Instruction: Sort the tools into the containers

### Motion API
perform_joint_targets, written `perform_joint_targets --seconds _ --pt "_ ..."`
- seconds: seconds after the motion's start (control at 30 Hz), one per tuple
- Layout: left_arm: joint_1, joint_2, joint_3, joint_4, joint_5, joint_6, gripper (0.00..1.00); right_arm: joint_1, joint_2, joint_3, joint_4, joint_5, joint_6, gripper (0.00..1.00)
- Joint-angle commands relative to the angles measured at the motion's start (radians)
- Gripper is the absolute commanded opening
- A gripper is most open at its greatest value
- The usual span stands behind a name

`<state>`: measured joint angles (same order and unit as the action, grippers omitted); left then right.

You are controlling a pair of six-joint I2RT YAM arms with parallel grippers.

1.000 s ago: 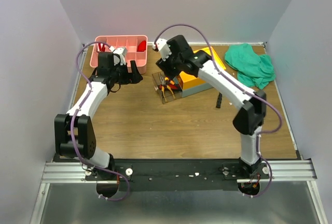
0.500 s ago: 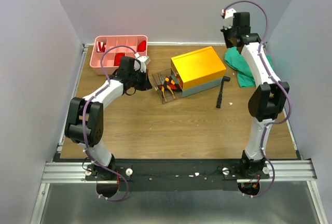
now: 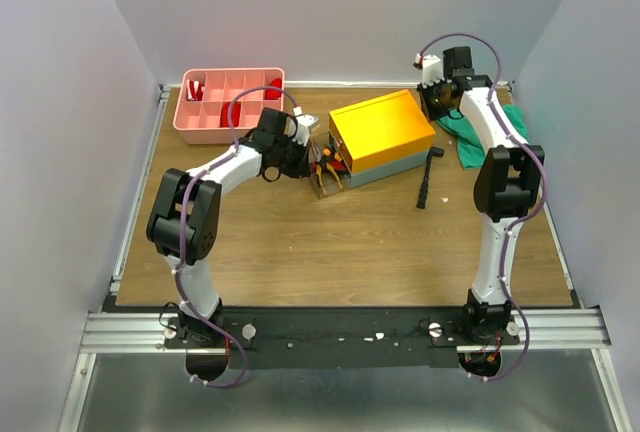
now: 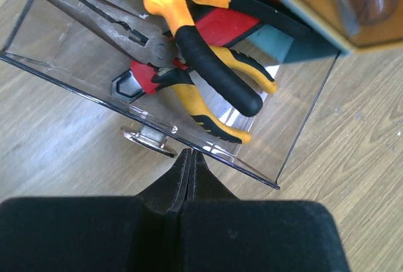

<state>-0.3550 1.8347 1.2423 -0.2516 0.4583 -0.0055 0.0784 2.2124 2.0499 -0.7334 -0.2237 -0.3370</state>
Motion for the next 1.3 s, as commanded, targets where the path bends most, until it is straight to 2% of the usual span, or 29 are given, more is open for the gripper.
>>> perform_joint_targets --seconds 0.0,0.47,0.67,0.7,0.8,0.83,0.87,0.9,0.93,1.0,1.1,1.27 --pt "-0.047 0.058 0.066 0.032 0.051 -0.023 0.00 0.008 -0.043 -0.068 -0.087 -0.202 0.027 0.02" --pt "-0.105 0.225 0.262 0.167 0.126 -0.161 0.00 0.021 -0.066 -0.132 -0.112 -0.218 0.052 0.03" --pt "-0.104 0.239 0.241 0.247 0.238 -0.234 0.00 0.023 -0.080 -0.155 -0.107 -0.198 0.064 0.03" --pt "-0.104 0.233 0.237 0.247 0.237 -0.255 0.00 0.024 -0.085 -0.158 -0.104 -0.143 0.069 0.03" --pt "-0.087 0.161 0.195 0.203 0.209 -0.269 0.00 0.017 -0.141 -0.184 -0.069 0.014 0.075 0.08" --pt "-0.079 0.134 0.175 0.175 0.200 -0.258 0.01 0.012 -0.186 -0.203 -0.057 0.053 0.082 0.22" --pt "-0.062 0.103 0.137 0.157 0.191 -0.249 0.06 0.005 -0.212 -0.239 -0.041 0.090 0.101 0.34" --pt "-0.053 0.045 0.117 0.137 0.171 -0.240 0.22 -0.005 -0.233 -0.264 -0.041 0.130 0.136 0.45" --pt "-0.044 0.016 0.096 0.103 0.158 -0.213 0.35 -0.008 -0.253 -0.287 -0.044 0.141 0.151 0.60" --pt "-0.026 -0.056 0.037 0.065 0.154 -0.171 0.55 -0.008 -0.313 -0.367 -0.069 0.144 0.180 0.69" --pt "-0.006 -0.110 -0.024 -0.015 0.126 -0.142 0.62 -0.009 -0.358 -0.469 -0.101 0.147 0.249 0.70" --pt "0.031 -0.169 -0.151 0.009 0.083 -0.198 0.65 -0.006 -0.330 -0.568 -0.103 0.073 0.329 0.68"
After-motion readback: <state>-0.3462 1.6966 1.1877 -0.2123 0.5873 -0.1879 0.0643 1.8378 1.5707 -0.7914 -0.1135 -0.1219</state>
